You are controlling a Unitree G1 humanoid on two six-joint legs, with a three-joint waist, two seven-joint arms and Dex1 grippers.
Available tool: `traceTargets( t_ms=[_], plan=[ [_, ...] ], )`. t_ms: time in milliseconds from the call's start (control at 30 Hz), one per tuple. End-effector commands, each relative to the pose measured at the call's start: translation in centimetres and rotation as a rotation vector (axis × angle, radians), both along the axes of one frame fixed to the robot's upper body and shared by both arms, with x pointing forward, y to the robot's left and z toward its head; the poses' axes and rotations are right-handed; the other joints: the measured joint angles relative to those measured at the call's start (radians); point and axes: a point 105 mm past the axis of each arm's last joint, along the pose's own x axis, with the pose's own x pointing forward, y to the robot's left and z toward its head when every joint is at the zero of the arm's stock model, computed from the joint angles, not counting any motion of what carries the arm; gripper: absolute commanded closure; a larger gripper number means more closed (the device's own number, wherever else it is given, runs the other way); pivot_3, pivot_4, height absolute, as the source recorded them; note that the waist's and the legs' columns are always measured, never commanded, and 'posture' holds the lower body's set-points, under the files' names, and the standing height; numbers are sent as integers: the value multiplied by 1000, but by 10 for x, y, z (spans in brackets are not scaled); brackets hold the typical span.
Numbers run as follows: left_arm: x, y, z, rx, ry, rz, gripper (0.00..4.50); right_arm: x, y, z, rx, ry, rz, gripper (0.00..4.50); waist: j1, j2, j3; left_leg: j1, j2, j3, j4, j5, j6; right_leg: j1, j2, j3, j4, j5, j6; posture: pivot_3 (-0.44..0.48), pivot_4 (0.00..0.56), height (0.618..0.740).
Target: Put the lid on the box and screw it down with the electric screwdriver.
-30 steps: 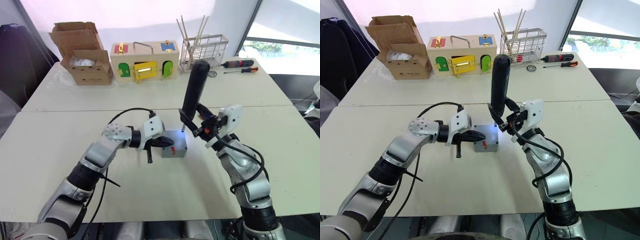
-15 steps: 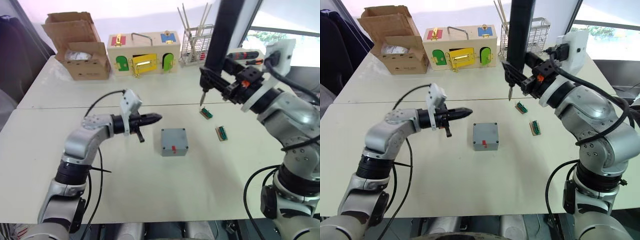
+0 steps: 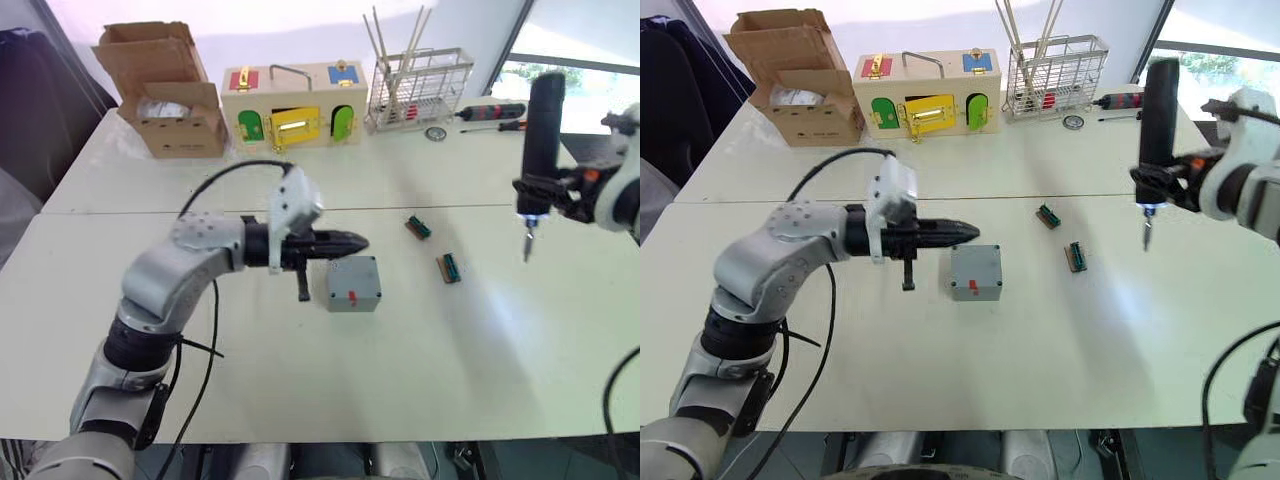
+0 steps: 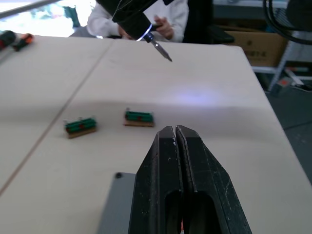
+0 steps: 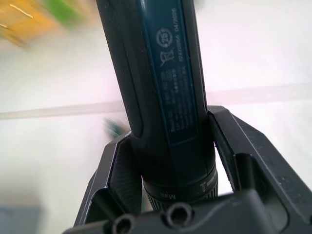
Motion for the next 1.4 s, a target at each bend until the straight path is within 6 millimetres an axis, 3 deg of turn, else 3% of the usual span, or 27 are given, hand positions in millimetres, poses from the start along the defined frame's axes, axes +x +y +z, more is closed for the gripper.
traceTargets(
  t_ms=[33,233,333,467,833,900,1000,1067,1167,1267,1333,1400],
  plan=[
    [-8,-3,-1,-5,-28,-20,4500,-17,3,-23,87,184,60,2617,-6,0,0,0,0,0,0,-2,4,0,0,0,1,0,0,0,150,730],
    [-12,-1,-23,93,-33,-3,4500,-29,16,-46,342,355,121,2617,-14,5,2,1,0,0,1,-2,4,0,1,1,2,0,0,0,150,730],
    [-24,-3,-25,75,-11,-39,4500,-31,1,-66,287,442,17,2617,-10,5,3,1,0,0,1,-2,4,0,1,0,1,0,0,0,150,730],
    [-23,-2,-26,93,-25,-24,4500,-32,-11,-85,239,523,-66,2617,5,5,3,0,-1,0,3,-2,4,0,0,1,1,1,1,0,150,730],
    [-21,5,-34,130,-32,6,4500,-23,-19,-101,208,551,-143,2617,8,4,2,0,0,0,3,-1,2,1,1,1,1,1,1,0,150,730],
    [-21,4,-34,126,-30,9,4500,-22,-18,-102,205,550,-138,1608,7,4,2,1,0,0,3,-1,2,2,1,1,1,2,1,0,150,730],
    [-19,7,-35,134,-32,32,4500,-23,-18,-103,191,545,-131,665,8,3,2,2,0,0,3,-2,4,3,1,0,1,2,1,0,150,730],
    [-16,10,-35,146,-45,46,4500,-23,-17,-102,187,539,-127,51,9,3,2,2,0,0,3,-2,4,3,1,1,1,2,1,0,150,730],
    [-4,20,-28,168,-89,107,4500,-14,-20,-86,121,451,-107,22,11,3,2,2,0,0,3,-2,3,3,1,0,0,2,1,0,150,730],
    [13,35,-20,186,-124,184,4500,6,-18,-44,1,255,-18,22,10,4,3,2,0,0,3,-1,3,3,1,0,1,2,1,0,150,730],
    [23,46,-18,207,-136,229,4500,12,1,-18,-23,163,106,22,4,6,3,1,0,0,3,-1,2,2,1,0,1,2,1,0,150,730],
    [28,53,-18,228,-144,252,4500,12,16,-7,-46,121,200,22,1,6,3,1,0,0,2,0,1,1,1,0,1,2,1,0,150,730]
  ],
)
